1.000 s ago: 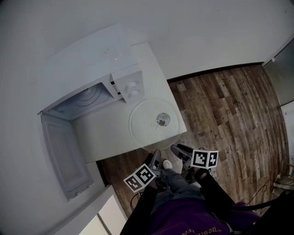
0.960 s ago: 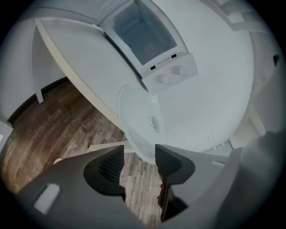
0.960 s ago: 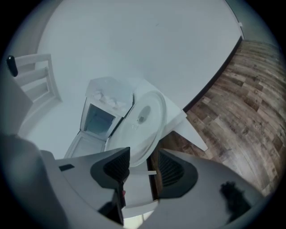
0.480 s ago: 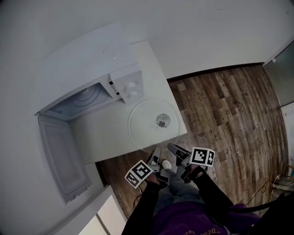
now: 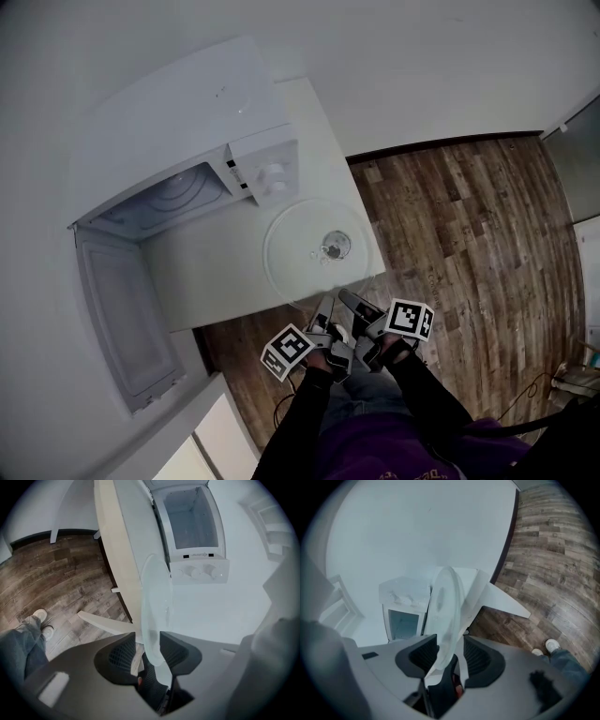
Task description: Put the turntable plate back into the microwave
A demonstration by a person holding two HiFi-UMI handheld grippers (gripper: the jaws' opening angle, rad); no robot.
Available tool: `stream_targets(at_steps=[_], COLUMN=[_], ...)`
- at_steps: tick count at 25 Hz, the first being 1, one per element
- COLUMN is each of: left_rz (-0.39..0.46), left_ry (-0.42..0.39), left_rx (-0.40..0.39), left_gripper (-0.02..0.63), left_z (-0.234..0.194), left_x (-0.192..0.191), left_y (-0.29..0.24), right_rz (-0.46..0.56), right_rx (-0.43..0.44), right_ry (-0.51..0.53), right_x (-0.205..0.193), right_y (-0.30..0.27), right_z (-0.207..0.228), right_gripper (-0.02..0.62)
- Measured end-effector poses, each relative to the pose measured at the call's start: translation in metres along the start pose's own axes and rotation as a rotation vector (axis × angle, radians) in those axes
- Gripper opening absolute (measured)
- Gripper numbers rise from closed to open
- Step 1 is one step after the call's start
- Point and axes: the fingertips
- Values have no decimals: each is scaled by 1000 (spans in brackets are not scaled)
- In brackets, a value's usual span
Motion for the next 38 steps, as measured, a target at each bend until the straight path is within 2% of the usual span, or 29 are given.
stream_targets(at_steps=[2,5,7,10,15,20,25,30,38], left_rz=[14,15,9,-2,-16,-16,-13,-3,15], left_ry=[5,-1,0,-4,1,-6,-37,-47,-62], left_rx=[-17,-39,-61,-86,-122,-125,-143,-110,-149], left_gripper=[132,117,111,81,74,67,59,52,48], left_z=[2,4,5,7,9,12,16,16,22], left_x=[1,2,2,2,3,2,2,1,3], left_y=[-1,-2,-2,-3,-1,0,0,3,5], right_rz=[11,28,37,36,19,27,25,37,28], right_rx=[-9,5,32,58,84,104,79,134,102], right_ry=[3,-21,-47,-45,-33,-49,-44,-59,-49], right_x=[1,3,3,4,4,3,3,4,3], right_y=[1,1,1,2,2,4,8,6,10], right_z=[2,4,4,1,-3,-5,-6,-10,-7], right_gripper=[187,181,121,78,69,61,58,55,51])
Point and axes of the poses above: the fingertips, and each gripper's own axes: y backward along the fingers, z to its right, x out of its top, and after that the axes turned 14 degrees about -z, right-handed
